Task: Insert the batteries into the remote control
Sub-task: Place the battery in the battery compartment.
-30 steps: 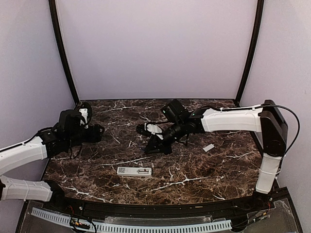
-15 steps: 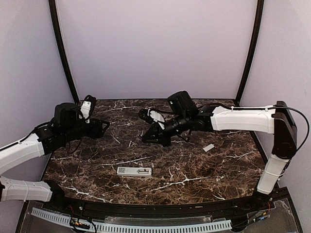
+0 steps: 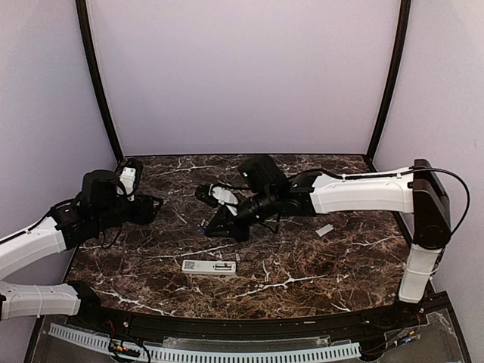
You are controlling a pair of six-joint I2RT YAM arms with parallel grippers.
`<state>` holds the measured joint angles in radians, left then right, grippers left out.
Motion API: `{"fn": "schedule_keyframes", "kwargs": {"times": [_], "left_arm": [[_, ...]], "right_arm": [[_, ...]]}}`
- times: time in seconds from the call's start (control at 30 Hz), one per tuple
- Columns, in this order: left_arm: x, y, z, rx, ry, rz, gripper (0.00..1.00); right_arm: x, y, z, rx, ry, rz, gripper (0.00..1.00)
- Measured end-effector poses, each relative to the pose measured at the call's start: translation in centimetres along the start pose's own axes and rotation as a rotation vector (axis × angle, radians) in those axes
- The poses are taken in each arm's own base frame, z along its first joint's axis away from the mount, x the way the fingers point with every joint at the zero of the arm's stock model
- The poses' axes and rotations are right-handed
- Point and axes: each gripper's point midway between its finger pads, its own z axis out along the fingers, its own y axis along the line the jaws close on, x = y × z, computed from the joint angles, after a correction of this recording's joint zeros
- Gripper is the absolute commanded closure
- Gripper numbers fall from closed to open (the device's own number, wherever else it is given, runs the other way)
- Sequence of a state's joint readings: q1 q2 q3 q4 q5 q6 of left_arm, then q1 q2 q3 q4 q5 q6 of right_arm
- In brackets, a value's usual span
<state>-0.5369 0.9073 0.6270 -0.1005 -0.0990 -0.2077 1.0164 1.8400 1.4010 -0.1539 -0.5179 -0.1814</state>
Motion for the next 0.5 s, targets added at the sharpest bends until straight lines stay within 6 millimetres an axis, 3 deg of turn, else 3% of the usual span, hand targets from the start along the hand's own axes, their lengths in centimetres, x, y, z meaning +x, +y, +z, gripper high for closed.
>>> {"fn": "schedule_keyframes", "kwargs": {"times": [0.13,0.5], "left_arm": [[2.1,0.8,0.3,-0.034,0.056,-0.041,0.36],[3.7,0.7,1.0,-0.030,0.124,-0.081,0.36]], "right_arm": [[3.0,0.5,2.0,-0.027,0.083,0.020,1.00],[8.8,0.0,4.1,-0.045,0.220,0.018,1.00]]}}
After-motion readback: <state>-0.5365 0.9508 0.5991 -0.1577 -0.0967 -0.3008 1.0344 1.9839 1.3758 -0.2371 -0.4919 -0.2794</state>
